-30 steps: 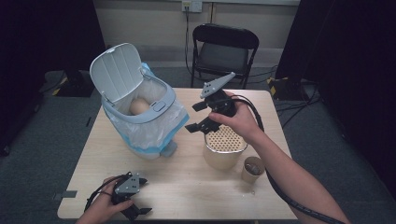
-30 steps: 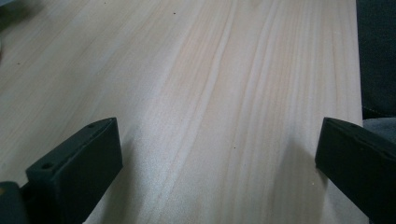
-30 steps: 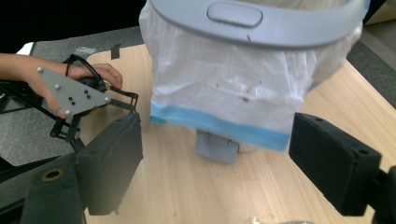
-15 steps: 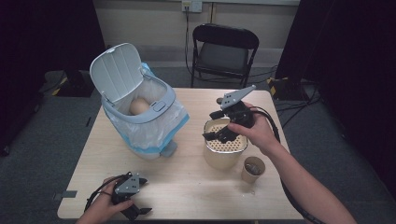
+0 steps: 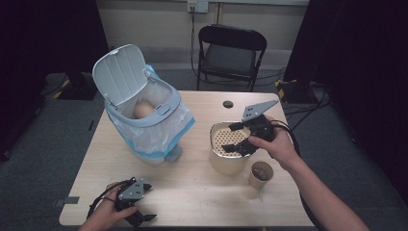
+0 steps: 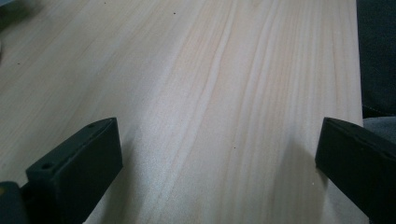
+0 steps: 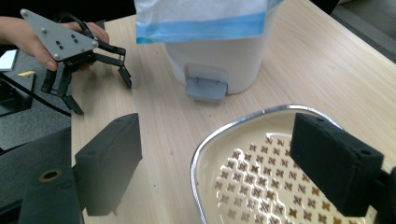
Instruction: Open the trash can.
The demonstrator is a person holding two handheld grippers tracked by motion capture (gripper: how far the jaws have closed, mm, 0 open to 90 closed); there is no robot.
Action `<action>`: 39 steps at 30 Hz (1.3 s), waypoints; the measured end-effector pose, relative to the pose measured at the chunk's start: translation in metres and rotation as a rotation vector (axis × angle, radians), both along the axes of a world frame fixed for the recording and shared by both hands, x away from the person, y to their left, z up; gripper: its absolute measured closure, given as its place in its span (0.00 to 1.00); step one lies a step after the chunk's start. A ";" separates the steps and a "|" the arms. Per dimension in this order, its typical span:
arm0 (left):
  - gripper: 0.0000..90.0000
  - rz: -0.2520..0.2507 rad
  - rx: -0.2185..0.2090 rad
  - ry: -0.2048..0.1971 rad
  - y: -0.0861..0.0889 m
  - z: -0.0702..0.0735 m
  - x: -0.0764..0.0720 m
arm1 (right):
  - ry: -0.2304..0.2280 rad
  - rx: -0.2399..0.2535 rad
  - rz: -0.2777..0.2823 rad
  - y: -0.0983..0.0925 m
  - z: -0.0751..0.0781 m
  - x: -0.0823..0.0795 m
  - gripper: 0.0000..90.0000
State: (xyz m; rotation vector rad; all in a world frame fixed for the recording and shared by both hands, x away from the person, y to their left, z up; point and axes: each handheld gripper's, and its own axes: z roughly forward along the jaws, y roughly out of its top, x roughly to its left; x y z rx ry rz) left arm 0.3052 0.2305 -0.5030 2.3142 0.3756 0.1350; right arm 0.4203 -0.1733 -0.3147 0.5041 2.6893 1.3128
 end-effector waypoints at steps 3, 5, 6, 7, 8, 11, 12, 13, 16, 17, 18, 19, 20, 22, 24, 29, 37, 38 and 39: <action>0.00 0.000 0.000 0.000 0.000 0.000 0.000 | 0.007 0.002 -0.011 -0.007 -0.006 -0.002 0.18; 0.00 0.000 0.000 0.000 0.000 0.000 0.000 | 0.013 0.002 -0.023 -0.014 -0.012 -0.004 0.18; 0.00 0.000 0.000 0.001 0.000 0.000 0.000 | 0.013 0.002 -0.023 -0.014 -0.012 -0.004 0.18; 0.00 0.000 0.000 0.001 0.000 0.000 0.000 | 0.014 0.004 -0.025 -0.017 -0.014 -0.005 0.18; 0.00 0.000 0.000 0.001 0.000 0.000 0.000 | 0.019 0.007 -0.028 -0.020 -0.016 -0.005 0.18; 0.00 0.000 0.000 0.000 0.000 0.000 0.000 | 0.020 0.007 -0.037 -0.026 -0.021 -0.008 0.18; 0.00 0.000 -0.001 0.001 0.000 0.000 0.000 | 0.020 0.006 -0.041 -0.028 -0.022 -0.009 0.18; 0.00 0.000 0.000 0.000 0.000 0.000 0.000 | 0.022 0.004 -0.044 -0.033 -0.026 -0.011 0.18; 0.00 0.000 0.000 0.000 0.000 0.000 0.000 | 0.026 0.006 -0.050 -0.036 -0.028 -0.012 0.18; 0.00 0.000 0.000 0.000 0.000 0.000 0.000 | 0.028 0.007 -0.050 -0.038 -0.029 -0.013 0.18; 0.00 0.000 0.000 0.001 0.000 0.000 0.000 | 0.029 0.008 -0.054 -0.040 -0.031 -0.014 0.18; 0.00 0.000 0.000 0.001 0.000 0.000 0.000 | 0.028 0.008 -0.059 -0.042 -0.032 -0.015 0.18; 0.00 0.000 0.000 0.001 0.000 0.000 0.000 | 0.026 0.011 -0.061 -0.045 -0.033 -0.015 0.18; 0.00 0.000 0.000 0.000 0.000 0.000 0.000 | 0.029 0.015 -0.066 -0.049 -0.035 -0.017 0.18; 0.00 -0.001 0.001 0.001 0.000 0.000 0.000 | 0.030 0.020 -0.072 -0.053 -0.037 -0.018 0.18; 0.00 0.000 0.000 0.000 0.000 0.000 0.000 | 0.029 0.013 -0.089 -0.063 -0.042 -0.022 0.17; 0.00 -0.001 0.001 0.000 0.000 0.000 0.000 | 0.044 0.013 -0.109 -0.080 -0.053 -0.030 0.17; 0.00 0.000 0.000 0.000 0.000 0.000 0.000 | 0.046 0.016 -0.111 -0.082 -0.054 -0.031 0.17; 0.00 0.000 0.000 0.000 0.000 0.000 0.000 | 0.046 0.020 -0.111 -0.084 -0.055 -0.032 0.17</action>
